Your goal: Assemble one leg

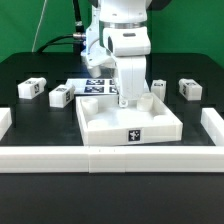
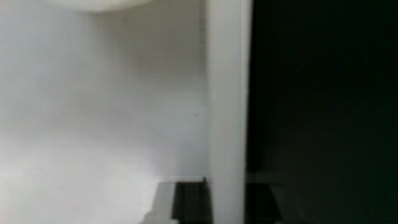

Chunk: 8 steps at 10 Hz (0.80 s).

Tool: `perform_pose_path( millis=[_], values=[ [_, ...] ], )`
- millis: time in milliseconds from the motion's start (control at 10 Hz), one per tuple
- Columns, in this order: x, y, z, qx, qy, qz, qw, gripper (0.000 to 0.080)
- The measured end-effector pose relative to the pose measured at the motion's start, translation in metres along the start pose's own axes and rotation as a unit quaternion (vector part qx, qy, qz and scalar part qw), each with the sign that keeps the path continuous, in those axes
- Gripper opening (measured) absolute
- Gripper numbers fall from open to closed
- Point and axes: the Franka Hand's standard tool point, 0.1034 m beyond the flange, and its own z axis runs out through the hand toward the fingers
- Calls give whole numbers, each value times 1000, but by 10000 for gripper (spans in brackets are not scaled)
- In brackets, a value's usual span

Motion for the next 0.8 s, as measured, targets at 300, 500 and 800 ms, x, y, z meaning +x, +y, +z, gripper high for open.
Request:
perform_pose_path(
  millis=[300,500,800],
  values=[
    [0,0,0,0,0,0,1000,57],
    [0,0,0,0,0,0,1000,57],
    [17,7,-1,0,2,45,999,57]
  ],
)
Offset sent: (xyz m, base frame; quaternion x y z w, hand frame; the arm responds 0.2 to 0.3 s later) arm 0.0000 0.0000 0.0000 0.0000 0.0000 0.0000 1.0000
